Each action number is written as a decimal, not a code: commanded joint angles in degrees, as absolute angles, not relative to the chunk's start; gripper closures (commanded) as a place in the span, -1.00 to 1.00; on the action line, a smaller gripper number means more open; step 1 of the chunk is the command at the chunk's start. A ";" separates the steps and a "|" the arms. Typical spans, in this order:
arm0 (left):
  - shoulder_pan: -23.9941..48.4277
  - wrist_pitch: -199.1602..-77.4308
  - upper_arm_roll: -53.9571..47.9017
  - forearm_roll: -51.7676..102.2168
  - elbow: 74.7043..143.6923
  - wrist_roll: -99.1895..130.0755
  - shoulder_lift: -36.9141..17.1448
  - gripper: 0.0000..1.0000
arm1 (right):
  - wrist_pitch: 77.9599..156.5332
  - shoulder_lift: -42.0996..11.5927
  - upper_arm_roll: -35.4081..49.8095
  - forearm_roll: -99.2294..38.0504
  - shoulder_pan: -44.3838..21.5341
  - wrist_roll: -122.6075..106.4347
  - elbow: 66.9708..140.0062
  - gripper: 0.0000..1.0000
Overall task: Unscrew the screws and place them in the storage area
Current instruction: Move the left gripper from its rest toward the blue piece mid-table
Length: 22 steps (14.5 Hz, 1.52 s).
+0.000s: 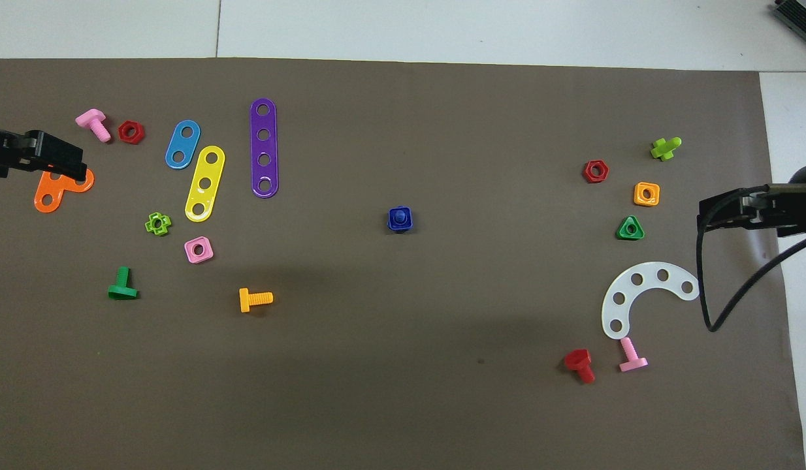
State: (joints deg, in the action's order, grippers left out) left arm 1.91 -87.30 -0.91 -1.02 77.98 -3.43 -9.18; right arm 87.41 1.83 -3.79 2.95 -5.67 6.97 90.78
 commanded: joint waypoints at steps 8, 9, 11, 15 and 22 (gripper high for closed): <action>1.93 -88.24 -0.61 -1.93 83.57 -5.19 -5.72 -1.00 | 86.57 2.37 -3.52 2.46 -5.19 5.36 90.97 -1.00; 2.63 -90.42 -0.62 -1.93 85.59 -4.66 -5.02 -1.00 | 86.57 2.37 -3.52 2.46 -5.19 5.36 90.97 -1.00; 6.31 -93.33 -0.53 -1.76 90.59 -3.35 -3.26 -1.00 | 86.57 2.37 -3.52 2.46 -5.18 5.36 90.97 -1.00; 13.87 -97.81 -0.62 1.40 90.44 11.48 -7.54 -0.98 | 86.57 2.37 -3.52 2.46 -5.19 5.27 90.97 -1.00; 27.31 -110.64 -0.35 6.06 85.72 30.12 -20.09 -0.91 | 86.57 2.46 -3.52 2.46 -5.19 5.36 90.97 -1.00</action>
